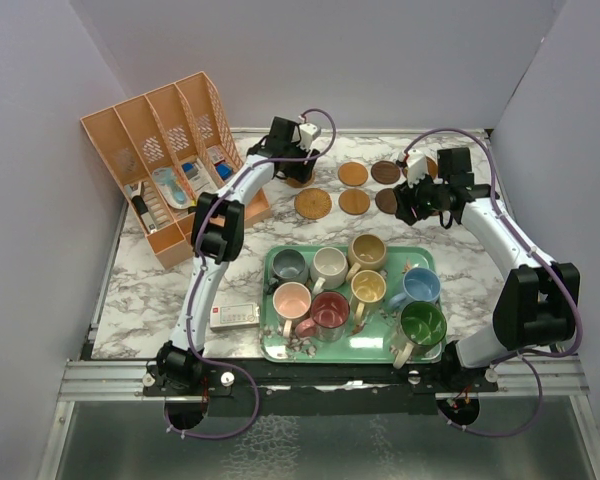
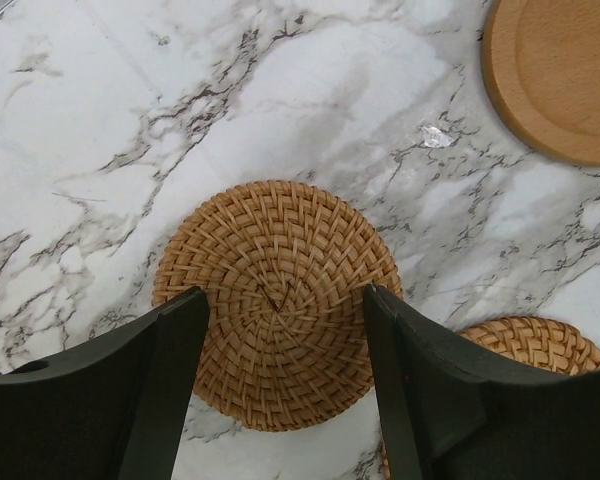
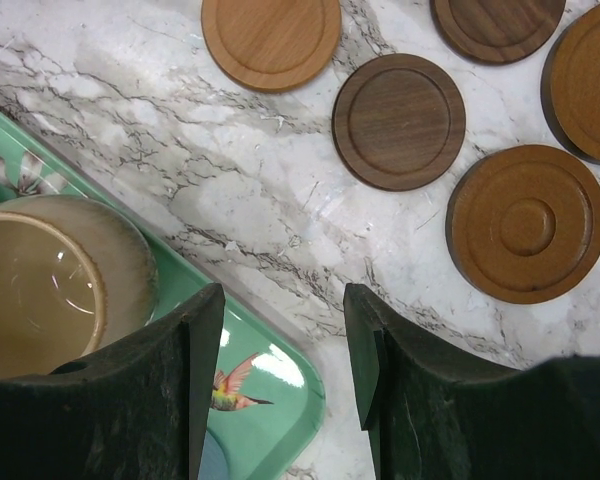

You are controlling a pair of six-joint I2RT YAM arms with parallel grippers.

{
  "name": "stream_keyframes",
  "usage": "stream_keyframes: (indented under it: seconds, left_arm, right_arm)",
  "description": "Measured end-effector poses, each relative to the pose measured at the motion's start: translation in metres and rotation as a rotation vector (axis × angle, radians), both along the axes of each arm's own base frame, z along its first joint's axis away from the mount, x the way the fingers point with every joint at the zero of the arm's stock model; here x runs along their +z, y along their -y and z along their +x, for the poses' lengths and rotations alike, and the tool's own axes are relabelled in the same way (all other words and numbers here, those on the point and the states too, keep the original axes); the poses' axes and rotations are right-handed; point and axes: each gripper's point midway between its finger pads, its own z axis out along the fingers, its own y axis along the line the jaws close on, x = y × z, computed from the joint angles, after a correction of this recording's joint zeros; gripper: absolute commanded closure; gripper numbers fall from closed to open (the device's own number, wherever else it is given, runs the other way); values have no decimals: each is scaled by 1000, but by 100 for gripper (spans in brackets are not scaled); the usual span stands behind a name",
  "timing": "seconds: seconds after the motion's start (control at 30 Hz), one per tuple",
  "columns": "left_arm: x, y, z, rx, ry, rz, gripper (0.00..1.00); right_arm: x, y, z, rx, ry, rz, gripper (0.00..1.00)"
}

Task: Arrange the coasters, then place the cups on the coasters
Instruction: Move the coaster to the center of the board.

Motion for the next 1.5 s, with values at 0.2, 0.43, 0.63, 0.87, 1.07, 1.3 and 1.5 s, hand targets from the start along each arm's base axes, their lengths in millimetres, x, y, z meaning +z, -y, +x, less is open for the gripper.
stream_keyframes:
  seconds: [0.2,0.43,0.63,0.87,1.07,1.3,1.5]
  left_arm:
    - [-1,15,-4,-24,10,-2,33]
    - [-1,46,-10,-66,29,-3,33]
    - [-1,53,-8,-57,46,6,33]
    - [-1,50,-5,-27,59,28,35]
    - [0,45,0,6,79,55,36]
    - [-1,36,6,29,89,59,36]
    - [-1,36,6,17,93,40,36]
  right_arm:
    - [0,1,0,-4,1,0,47]
    - [0,3,0,-7,2,3,47]
    - [0,5,-1,-12,3,6,47]
    - [2,6,-1,-11,9,12,47]
    - [3,6,-1,-10,9,16,47]
    - [3,5,-1,-9,9,18,47]
    - [3,6,-1,-9,9,22,47]
